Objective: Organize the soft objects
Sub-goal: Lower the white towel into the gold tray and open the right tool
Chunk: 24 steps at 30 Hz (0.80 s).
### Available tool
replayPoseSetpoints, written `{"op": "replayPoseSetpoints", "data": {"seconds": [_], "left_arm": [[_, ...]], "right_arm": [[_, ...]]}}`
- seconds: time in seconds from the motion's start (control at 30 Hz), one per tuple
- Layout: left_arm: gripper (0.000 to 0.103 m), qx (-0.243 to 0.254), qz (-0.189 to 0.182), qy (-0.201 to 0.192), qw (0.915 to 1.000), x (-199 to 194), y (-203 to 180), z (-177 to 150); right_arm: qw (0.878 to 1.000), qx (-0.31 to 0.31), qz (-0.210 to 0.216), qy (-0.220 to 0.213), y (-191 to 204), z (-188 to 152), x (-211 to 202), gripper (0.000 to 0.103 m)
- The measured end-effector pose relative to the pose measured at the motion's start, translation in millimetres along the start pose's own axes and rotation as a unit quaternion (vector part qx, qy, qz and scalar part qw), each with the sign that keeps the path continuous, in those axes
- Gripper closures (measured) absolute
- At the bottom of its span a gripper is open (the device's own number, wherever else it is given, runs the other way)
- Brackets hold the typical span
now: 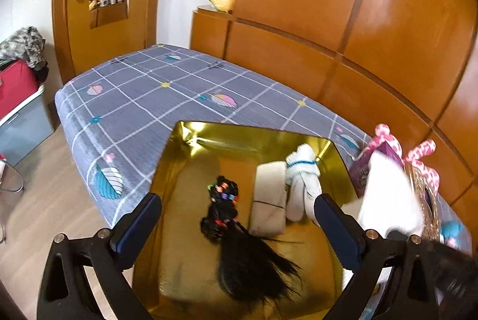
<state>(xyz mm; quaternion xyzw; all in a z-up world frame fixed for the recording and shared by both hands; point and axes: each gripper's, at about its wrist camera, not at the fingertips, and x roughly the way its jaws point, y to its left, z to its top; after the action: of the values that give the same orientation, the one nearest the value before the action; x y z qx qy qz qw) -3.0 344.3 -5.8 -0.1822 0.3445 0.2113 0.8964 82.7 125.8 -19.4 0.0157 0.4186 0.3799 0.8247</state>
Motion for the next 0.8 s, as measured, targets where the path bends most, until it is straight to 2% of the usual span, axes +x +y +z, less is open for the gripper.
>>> {"op": "replayPoseSetpoints", "data": {"seconds": [0.23, 0.33, 0.37, 0.4, 0.47, 0.5, 0.8], "left_arm": [[0.001, 0.006, 0.014, -0.001, 0.9999, 2, 0, -1], [0.001, 0.01, 0.015, 0.002, 0.9998, 4, -1, -3], [0.001, 0.01, 0.015, 0.002, 0.9998, 5, 0, -3], [0.001, 0.01, 0.016, 0.001, 0.9998, 5, 0, -3], [0.001, 0.012, 0.016, 0.001, 0.9998, 5, 0, -3], [0.001, 0.012, 0.016, 0.001, 0.9998, 5, -1, -3], [0.001, 0.026, -0.005, -0.006, 0.9996, -2, -14, -7]], "right_arm": [[0.999, -0.008, 0.008, 0.041, 18, -15, 32, 0.093], [0.998, -0.016, 0.005, 0.064, 20, -18, 47, 0.089], [0.997, -0.017, -0.004, 0.07, 20, -20, 52, 0.081], [0.997, -0.016, -0.009, 0.073, 19, -22, 55, 0.079], [0.997, -0.013, -0.019, 0.076, 16, -25, 59, 0.068], [0.997, -0.008, -0.023, 0.076, 14, -27, 60, 0.066], [0.998, -0.002, -0.041, 0.048, 7, -26, 36, 0.064]]}}
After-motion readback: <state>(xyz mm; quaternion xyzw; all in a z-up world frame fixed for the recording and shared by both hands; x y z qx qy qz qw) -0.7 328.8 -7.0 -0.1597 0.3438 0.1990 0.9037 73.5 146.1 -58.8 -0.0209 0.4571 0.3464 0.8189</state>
